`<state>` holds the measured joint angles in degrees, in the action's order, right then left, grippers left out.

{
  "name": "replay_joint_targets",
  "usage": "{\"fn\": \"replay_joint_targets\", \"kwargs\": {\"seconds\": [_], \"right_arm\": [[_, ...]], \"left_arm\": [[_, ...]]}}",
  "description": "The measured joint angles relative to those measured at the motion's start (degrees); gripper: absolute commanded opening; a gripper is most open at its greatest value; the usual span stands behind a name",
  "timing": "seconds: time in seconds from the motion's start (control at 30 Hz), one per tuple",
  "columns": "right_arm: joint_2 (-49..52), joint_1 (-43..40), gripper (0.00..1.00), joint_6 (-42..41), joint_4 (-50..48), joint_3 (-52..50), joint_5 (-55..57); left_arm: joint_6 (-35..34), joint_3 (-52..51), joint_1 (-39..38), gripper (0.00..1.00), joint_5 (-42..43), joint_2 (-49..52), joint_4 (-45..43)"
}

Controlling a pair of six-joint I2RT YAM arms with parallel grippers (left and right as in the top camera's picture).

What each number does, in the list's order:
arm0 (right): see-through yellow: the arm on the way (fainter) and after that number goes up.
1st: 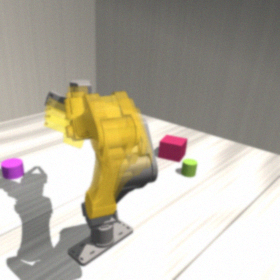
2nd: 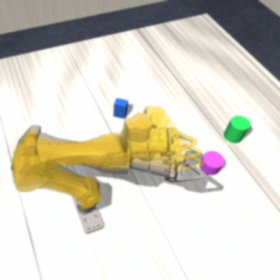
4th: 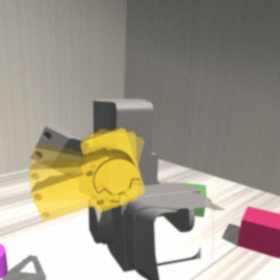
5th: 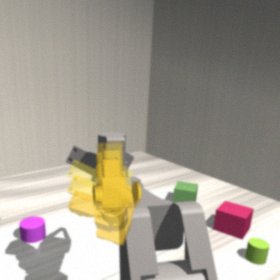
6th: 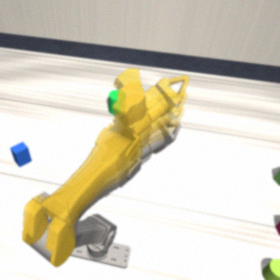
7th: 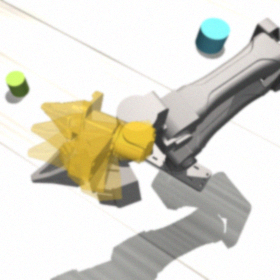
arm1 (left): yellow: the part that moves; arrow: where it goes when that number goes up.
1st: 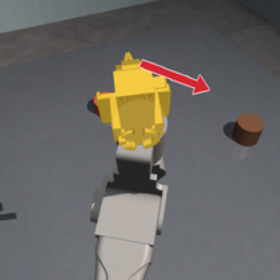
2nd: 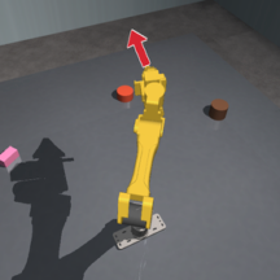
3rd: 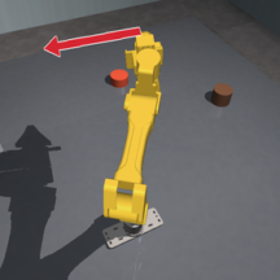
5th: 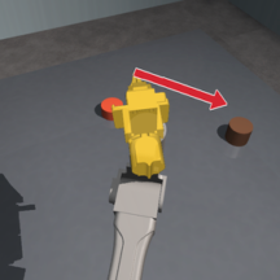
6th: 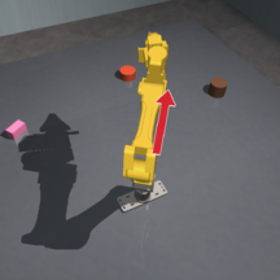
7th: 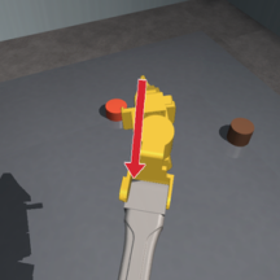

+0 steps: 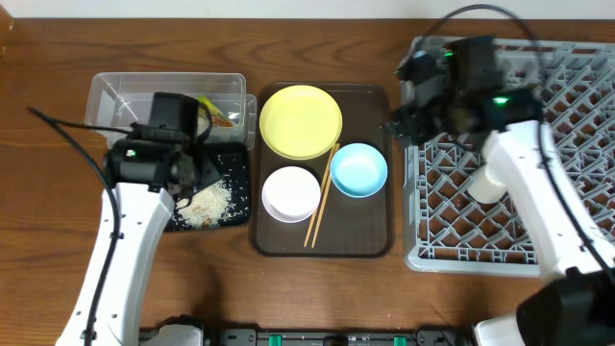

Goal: Sort waste into correct bins and load items into the dishwasher rack
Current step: 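Reach the right gripper to the light-blue bowl on the tray, then lift the light-blue bowl and place it in the rack's far corner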

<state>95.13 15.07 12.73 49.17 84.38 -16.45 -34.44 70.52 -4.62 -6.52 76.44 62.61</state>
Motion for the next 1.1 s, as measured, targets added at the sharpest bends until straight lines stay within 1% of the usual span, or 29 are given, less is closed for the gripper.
{"fn": "replay_joint_targets", "kwargs": {"seconds": [0.1, 0.3, 0.33, 0.43, 0.5, 0.63, 0.7, 0.73, 0.8, 0.83, 0.87, 1.1], "right_arm": [[3.3, 3.0, 0.7, 0.5, -0.3, 0.0, 2.2], [11.3, 6.7, 0.65, 0.5, -0.6, 0.0, 7.2], [12.7, 7.2, 0.63, 0.5, -0.6, 0.0, 8.0], [15.4, 7.6, 0.63, 0.5, -1.1, 0.0, 9.7], [17.0, 7.6, 0.59, 0.3, -1.7, 0.0, 10.9], [19.6, 7.6, 0.43, -0.2, -2.3, 0.0, 12.7], [20.7, 7.6, 0.3, -0.6, -2.2, 0.0, 13.4], [21.0, 7.6, 0.26, -0.5, -2.2, 0.0, 13.5], [21.6, 7.6, 0.09, -1.2, -2.0, 0.0, 13.8], [21.7, 7.6, 0.03, -1.4, -2.0, 0.0, 13.9], [21.9, 7.6, 0.01, -1.7, -2.0, 0.0, 14.0], [21.9, 7.6, 0.01, -4.0, -0.6, 0.5, 14.8]], "left_arm": [[-1.4, 0.0, 0.7, 0.7, -0.2, 0.0, 0.0], [-2.3, 0.0, 0.7, 0.7, -0.3, 0.0, 0.1], [-2.4, 0.0, 0.7, 0.7, -0.3, 0.0, 0.1], [-2.8, 0.0, 0.7, 0.7, -0.3, 0.0, 0.2], [-2.9, 0.0, 0.7, 0.7, -0.3, 0.0, 0.2], [-3.1, 0.0, 0.7, 0.7, -0.3, 0.0, 0.2], [-3.1, 0.0, 0.7, 0.7, -0.3, 0.0, 0.2], [-3.1, 0.0, 0.7, 0.7, -0.3, 0.0, 0.2], [-3.1, 0.0, 0.7, 0.7, -0.3, 0.0, 0.2], [-3.1, 0.0, 0.7, 0.7, -0.3, 0.0, 0.2], [-3.1, 0.0, 0.7, 0.7, -0.3, 0.0, 0.2], [-3.1, 0.0, 0.7, 0.7, -0.3, 0.0, 0.2]]}}
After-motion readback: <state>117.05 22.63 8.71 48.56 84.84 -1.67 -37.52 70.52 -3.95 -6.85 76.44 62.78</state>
